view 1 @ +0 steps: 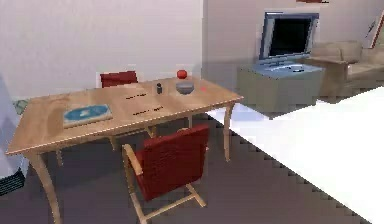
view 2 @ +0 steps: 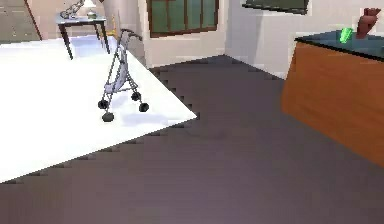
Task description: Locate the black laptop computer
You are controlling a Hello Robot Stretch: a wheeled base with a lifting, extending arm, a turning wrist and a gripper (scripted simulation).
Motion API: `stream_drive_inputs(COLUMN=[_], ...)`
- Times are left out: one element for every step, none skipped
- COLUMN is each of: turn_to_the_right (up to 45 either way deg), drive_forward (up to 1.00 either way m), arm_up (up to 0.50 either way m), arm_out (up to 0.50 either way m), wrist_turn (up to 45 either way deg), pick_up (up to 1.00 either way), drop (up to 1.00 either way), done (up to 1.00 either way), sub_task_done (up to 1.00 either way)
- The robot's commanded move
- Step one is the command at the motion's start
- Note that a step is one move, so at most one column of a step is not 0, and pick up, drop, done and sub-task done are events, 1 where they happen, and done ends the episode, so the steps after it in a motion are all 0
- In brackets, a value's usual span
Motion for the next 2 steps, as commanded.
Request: stream_drive_inputs(turn_to_the_right=[42.0,0.0], drive_forward=[0.00,1.00], arm_up=[0.00,0.00], arm_out=[0.00,0.00], wrist_turn=[0.0,0.0], pick_up=[0.00,0.00], drop=[0.00,0.00], done=[0.00,0.00], sub_task_done=[0.00,0.00])
